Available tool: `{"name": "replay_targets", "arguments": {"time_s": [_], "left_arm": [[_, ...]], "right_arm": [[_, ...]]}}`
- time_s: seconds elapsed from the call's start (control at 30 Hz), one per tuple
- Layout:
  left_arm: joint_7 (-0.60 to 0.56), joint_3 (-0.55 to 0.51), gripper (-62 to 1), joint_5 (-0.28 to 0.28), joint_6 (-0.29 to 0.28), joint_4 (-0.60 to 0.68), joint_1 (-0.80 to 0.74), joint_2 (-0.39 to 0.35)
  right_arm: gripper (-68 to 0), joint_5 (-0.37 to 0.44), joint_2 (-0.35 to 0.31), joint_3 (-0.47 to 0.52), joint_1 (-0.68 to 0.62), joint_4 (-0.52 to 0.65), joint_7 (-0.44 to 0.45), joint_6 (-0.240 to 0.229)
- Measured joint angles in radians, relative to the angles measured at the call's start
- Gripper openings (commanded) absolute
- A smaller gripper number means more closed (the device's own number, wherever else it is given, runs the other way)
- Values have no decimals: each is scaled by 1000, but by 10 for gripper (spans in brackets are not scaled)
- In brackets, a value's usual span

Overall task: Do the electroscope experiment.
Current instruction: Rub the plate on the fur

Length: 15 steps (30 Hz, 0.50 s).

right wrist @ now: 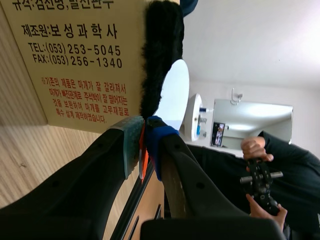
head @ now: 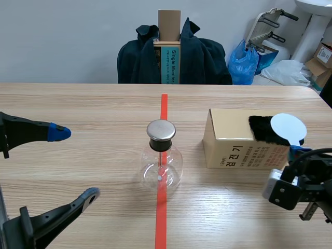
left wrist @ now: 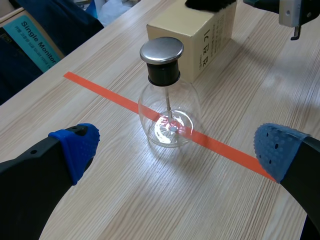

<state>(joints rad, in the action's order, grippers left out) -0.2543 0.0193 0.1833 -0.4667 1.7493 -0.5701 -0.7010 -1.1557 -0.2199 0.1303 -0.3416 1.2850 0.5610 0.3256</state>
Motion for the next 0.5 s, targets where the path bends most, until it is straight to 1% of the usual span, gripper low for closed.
{"name": "replay_targets", "arguments": {"time_s": [0.03,0.07,0.1,0.13,0.2,0.23,0.27,0.3,0.37,0.4,0.43,0.5], "left_arm": [[0,0,14,0,0,0,0,0],[0,0,14,0,0,0,0,0],[0,0,14,0,0,0,0,0],[0,0,14,0,0,0,0,0],[0,0,14,0,0,0,0,0],[0,0,14,0,0,0,0,0],[0,0,14,0,0,0,0,0],[0,0,14,0,0,0,0,0],[0,0,14,0,0,0,0,0],[0,0,14,0,0,0,0,0],[0,0,14,0,0,0,0,0],[0,0,14,0,0,0,0,0]], "right_arm": [[-669,-1,-10,3,0,0,84,0],[-669,-3,-13,3,0,0,148,0],[-669,-5,-13,1,1,0,165,-1],[-669,-7,-10,-4,0,0,131,-1],[-669,-5,3,-9,0,0,-45,-1],[-669,0,3,-7,0,0,-78,0],[-669,0,0,0,0,0,-62,0],[-669,-6,-5,2,0,0,-15,-1],[-669,-16,-11,5,0,0,137,0],[-669,-19,-10,1,1,0,172,0],[-669,-19,-6,-5,0,0,155,-1],[-669,-15,7,-14,0,0,-30,0]]}}
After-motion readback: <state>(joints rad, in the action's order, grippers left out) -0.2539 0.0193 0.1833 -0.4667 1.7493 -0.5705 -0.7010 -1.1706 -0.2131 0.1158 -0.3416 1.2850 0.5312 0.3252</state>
